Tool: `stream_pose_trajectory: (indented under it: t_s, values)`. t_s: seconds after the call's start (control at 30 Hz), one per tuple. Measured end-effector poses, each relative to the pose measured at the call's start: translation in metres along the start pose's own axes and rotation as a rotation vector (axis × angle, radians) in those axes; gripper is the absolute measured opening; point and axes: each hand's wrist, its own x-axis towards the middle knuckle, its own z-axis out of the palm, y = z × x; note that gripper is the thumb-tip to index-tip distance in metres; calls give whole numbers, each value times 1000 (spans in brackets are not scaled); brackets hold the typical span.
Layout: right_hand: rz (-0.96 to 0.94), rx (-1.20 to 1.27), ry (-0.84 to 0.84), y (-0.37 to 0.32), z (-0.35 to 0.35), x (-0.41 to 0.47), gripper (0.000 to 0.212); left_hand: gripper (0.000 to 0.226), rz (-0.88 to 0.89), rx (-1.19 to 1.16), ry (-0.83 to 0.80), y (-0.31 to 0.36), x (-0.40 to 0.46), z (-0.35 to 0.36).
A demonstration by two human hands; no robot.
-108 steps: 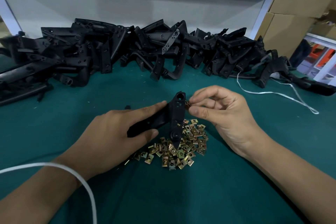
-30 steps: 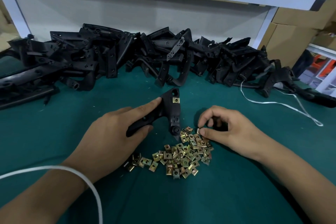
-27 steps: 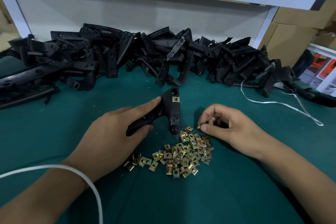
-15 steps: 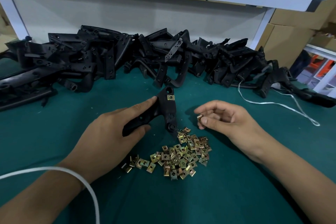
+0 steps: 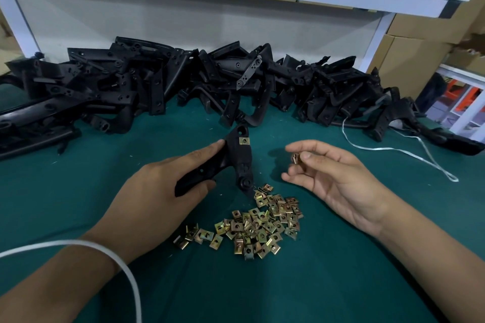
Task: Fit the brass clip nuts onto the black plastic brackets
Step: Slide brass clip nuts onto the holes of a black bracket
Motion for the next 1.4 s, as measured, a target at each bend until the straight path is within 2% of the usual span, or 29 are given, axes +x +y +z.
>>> stream_pose_trajectory:
  t_s: [0.3,0.4,0.7,0.97,1.13,1.4]
  values:
    - [41,-43,37,3,-1,3,34,66,-12,16,-7,0,0,0]
    - [22,-61,1,5,0,4,43,66,-8,25,-8,1,0,0]
    - [5,-147,-52,5,-1,1,43,65,-8,32,-28,2,0,-1]
    - [-27,-281,-25,7,6,-1,26,65,-12,31,-31,7,0,-4]
    - [-26,-309,-34,4,12,-2,28,65,-10,40,-29,8,0,-5]
    - [-199,-480,26,1,13,-5,19,75,-43,12,-25,9,1,-5]
